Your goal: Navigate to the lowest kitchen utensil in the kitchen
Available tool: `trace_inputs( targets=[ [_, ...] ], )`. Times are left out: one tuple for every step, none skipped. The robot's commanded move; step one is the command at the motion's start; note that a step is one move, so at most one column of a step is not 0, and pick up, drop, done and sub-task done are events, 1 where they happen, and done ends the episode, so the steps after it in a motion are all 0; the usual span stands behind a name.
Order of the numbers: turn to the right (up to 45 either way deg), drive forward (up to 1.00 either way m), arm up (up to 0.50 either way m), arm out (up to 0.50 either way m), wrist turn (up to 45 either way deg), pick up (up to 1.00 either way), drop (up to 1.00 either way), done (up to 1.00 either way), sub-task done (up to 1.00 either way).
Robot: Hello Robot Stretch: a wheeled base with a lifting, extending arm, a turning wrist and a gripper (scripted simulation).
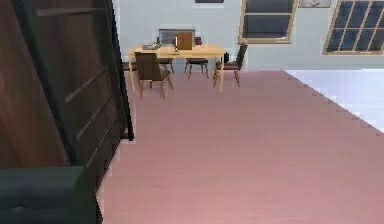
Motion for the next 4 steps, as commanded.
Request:
trace_inputs(
  targets=[
    [45.0,0.00,0.00,0.00,0.0,0.00,0.00,0.00,0.00],
    [0.0,0.65,0.00,0.00,0.0,0.00,0.00,0.00,0.00],
    [18.0,0.00,0.00,0.00,0.0,0.00,0.00,0.00,0.00],
    [3.0,0.00,0.00,0.00,0.0,0.00,0.00,0.00,0.00]
  ],
)
